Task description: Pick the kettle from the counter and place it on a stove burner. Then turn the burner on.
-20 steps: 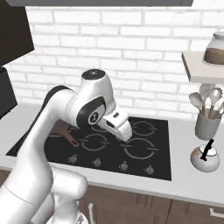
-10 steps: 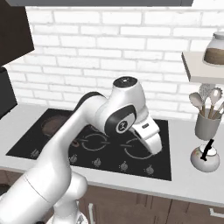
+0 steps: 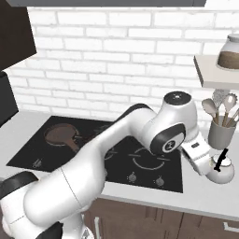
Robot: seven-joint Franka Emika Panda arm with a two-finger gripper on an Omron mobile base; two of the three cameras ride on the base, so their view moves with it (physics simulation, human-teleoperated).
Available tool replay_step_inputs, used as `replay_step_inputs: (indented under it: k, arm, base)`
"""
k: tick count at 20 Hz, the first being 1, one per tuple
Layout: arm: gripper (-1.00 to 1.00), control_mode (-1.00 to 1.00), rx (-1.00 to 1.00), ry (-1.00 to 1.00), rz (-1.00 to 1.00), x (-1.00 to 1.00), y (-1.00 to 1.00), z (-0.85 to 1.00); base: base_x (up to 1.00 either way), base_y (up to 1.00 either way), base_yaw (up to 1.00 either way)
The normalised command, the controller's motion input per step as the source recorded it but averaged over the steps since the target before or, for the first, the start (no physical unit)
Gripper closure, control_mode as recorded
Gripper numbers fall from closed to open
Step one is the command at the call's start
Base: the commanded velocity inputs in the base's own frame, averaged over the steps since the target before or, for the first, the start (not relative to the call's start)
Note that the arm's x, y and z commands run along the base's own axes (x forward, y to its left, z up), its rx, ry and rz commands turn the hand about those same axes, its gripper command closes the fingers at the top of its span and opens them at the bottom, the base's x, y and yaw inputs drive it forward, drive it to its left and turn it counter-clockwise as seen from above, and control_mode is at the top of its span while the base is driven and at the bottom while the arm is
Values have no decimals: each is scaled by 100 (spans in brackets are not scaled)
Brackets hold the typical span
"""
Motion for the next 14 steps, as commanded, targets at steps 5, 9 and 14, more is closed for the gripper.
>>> replay_step_inputs:
  k: [5,9,14]
  arm:
    - [-100,-100,0,0,34,57,-99,-39]
    - [-100,-100,0,0,33,74,-51,-29]
    - [-100,-100,0,5,7,89,0,-30]
  base:
    - [0,0,0]
    - [0,0,0]
    - [0,0,0]
